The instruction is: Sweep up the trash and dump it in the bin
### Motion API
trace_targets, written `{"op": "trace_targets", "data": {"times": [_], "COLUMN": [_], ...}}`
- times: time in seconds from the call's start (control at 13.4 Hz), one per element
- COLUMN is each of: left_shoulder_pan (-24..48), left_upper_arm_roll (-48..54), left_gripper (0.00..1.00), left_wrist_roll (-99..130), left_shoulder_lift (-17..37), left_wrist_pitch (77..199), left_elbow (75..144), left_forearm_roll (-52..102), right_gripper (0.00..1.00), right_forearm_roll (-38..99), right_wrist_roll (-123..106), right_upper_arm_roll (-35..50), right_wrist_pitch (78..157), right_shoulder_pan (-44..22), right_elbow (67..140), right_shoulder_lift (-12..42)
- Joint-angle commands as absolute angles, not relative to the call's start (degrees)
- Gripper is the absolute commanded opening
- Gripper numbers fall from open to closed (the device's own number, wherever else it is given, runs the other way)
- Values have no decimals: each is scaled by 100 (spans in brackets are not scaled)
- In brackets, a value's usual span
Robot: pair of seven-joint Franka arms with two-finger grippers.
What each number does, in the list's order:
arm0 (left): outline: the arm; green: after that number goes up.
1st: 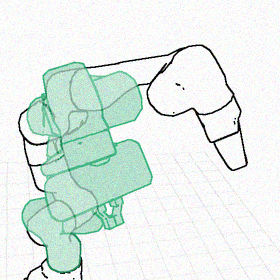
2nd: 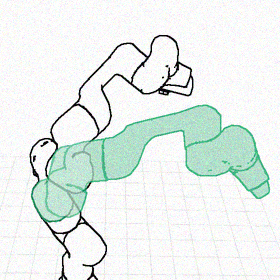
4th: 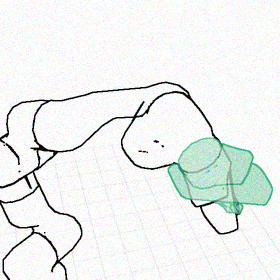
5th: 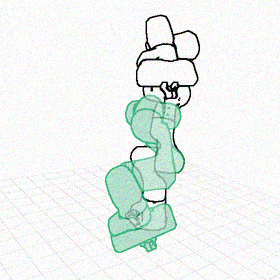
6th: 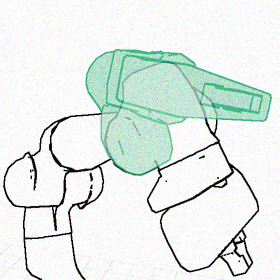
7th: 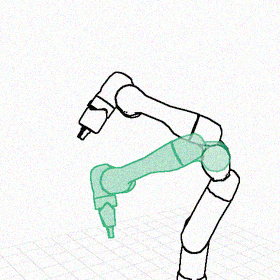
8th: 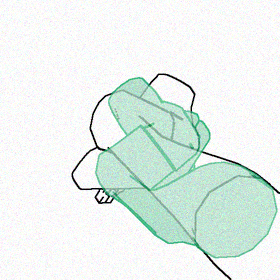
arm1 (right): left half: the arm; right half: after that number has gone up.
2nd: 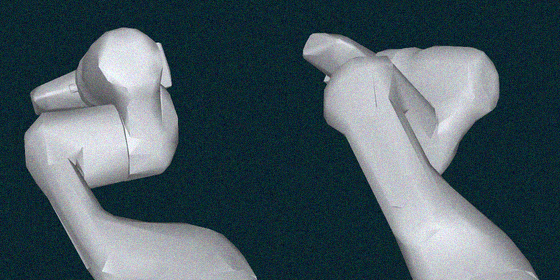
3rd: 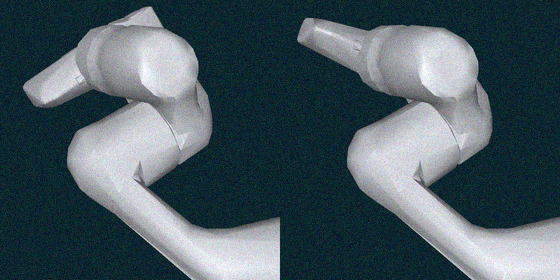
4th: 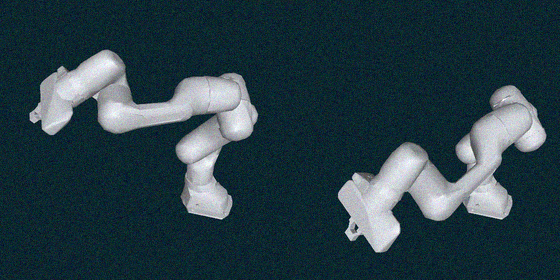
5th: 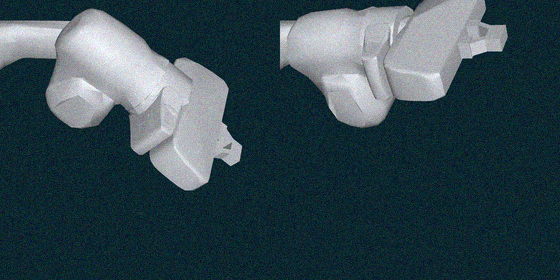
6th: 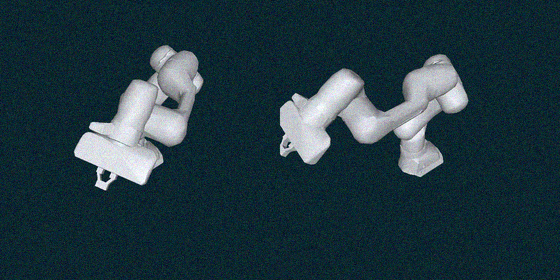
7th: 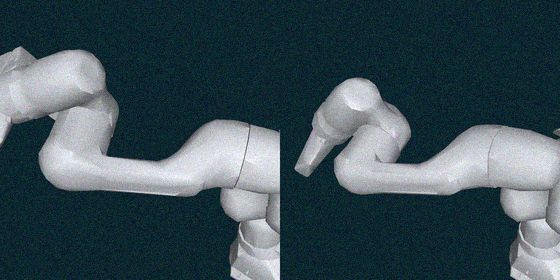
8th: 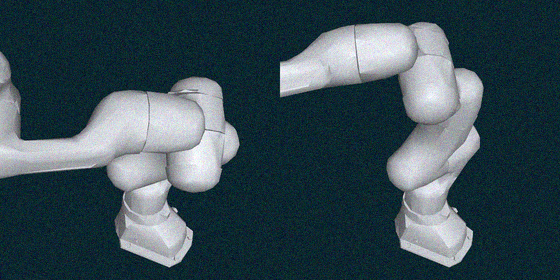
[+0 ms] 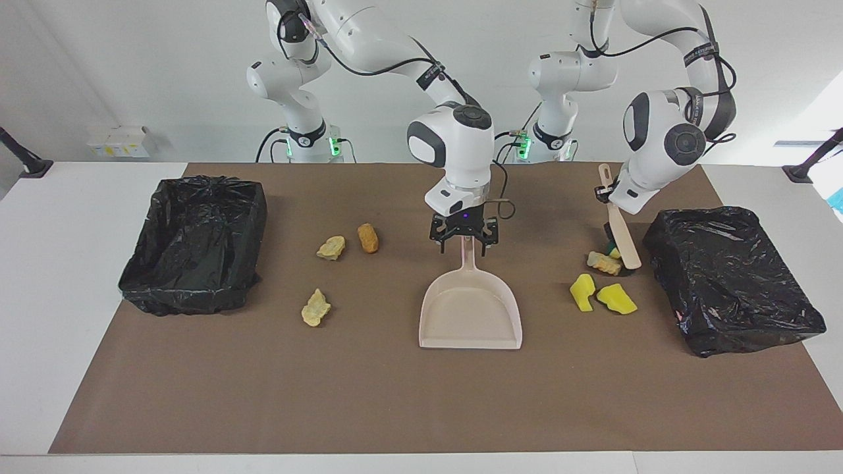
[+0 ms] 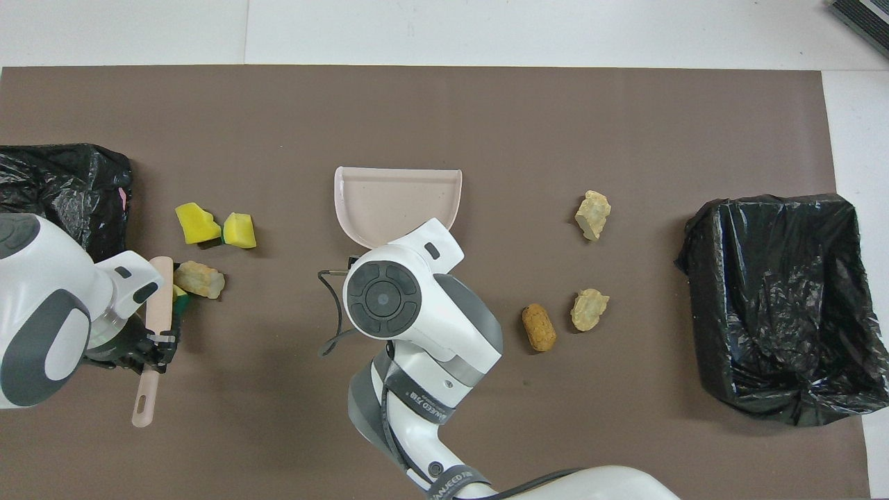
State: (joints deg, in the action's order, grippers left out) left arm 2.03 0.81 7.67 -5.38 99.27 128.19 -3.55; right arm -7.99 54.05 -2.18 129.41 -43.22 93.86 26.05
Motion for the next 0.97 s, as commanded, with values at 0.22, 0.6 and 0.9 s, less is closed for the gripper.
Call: {"op": "trace_targets", "data": {"times": [0.22, 0.6, 0.9], "left_shoulder_pan": [299, 45, 26], "left_upper_arm_roll": [79, 53, 53], "left_gripper": [0, 0, 0], "left_wrist_roll": [800, 721, 625], "left_shoulder_lift": [-1019, -774, -738], "left_wrist_pitch": [9239, 9648, 10080], "left_elbow": [12412, 11760, 11769], "left_forearm_roll": [44, -35, -254], "right_gripper": [87, 19, 0], "right_forearm_roll": [-817, -659, -615], "right_wrist_roll": [5257, 5028, 4529], "right_upper_arm_roll": [-62, -35, -35], "right_wrist_pitch": [12938, 12877, 12438], "right_shoulder_pan": [-4324, -4342, -4263], "right_elbow": [9474, 9501, 9448], "right_shoulder_lift": [2698, 2698, 2558]}}
